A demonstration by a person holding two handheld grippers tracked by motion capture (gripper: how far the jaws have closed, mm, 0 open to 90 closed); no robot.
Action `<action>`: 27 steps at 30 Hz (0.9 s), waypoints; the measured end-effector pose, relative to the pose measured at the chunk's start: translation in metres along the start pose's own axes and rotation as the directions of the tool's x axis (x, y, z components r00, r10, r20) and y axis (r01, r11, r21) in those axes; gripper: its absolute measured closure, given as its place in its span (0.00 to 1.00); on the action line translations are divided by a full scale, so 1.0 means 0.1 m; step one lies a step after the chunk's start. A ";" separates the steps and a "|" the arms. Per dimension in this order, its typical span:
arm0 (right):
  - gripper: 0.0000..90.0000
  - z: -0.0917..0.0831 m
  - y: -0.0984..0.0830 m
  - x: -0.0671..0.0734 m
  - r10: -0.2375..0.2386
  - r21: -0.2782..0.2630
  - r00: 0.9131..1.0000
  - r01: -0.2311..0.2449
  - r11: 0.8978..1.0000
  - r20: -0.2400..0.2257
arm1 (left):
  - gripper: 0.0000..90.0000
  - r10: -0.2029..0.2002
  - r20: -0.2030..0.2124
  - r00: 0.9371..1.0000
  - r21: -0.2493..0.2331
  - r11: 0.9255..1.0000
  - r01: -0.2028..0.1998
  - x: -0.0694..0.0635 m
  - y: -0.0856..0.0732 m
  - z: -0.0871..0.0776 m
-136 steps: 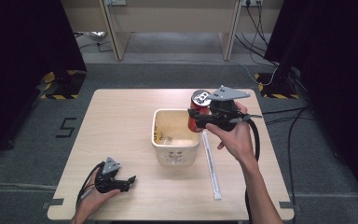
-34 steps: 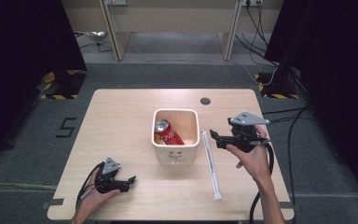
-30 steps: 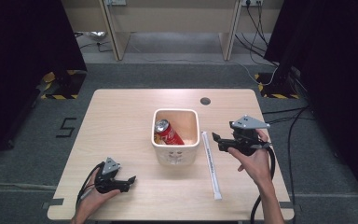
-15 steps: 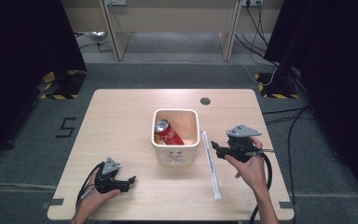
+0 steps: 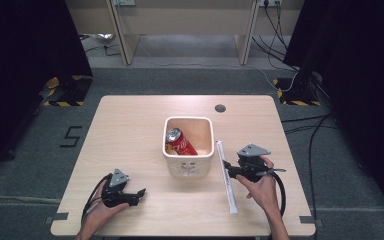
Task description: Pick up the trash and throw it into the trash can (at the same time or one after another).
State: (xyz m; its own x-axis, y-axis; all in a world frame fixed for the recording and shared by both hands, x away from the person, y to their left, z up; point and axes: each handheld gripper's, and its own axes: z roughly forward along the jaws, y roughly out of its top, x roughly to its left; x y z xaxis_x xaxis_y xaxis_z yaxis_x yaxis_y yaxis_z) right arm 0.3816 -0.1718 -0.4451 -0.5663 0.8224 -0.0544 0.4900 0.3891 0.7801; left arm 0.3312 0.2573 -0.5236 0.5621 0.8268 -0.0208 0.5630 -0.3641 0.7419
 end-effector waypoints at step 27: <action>0.44 0.28 -0.21 0.03 0.053 0.026 0.999 -0.053 0.998 -0.006 | 0.15 0.000 0.003 1.000 0.001 1.000 0.000 0.00 0.00 -0.01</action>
State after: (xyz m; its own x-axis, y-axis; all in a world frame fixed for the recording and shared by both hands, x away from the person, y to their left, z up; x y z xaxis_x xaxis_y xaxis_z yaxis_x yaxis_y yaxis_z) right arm 0.3885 -0.1654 -0.4790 -0.5435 0.8394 -0.0097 0.5361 0.3559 0.7655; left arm 0.3302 0.2574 -0.5235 0.5639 0.8255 -0.0222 0.5636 -0.3651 0.7410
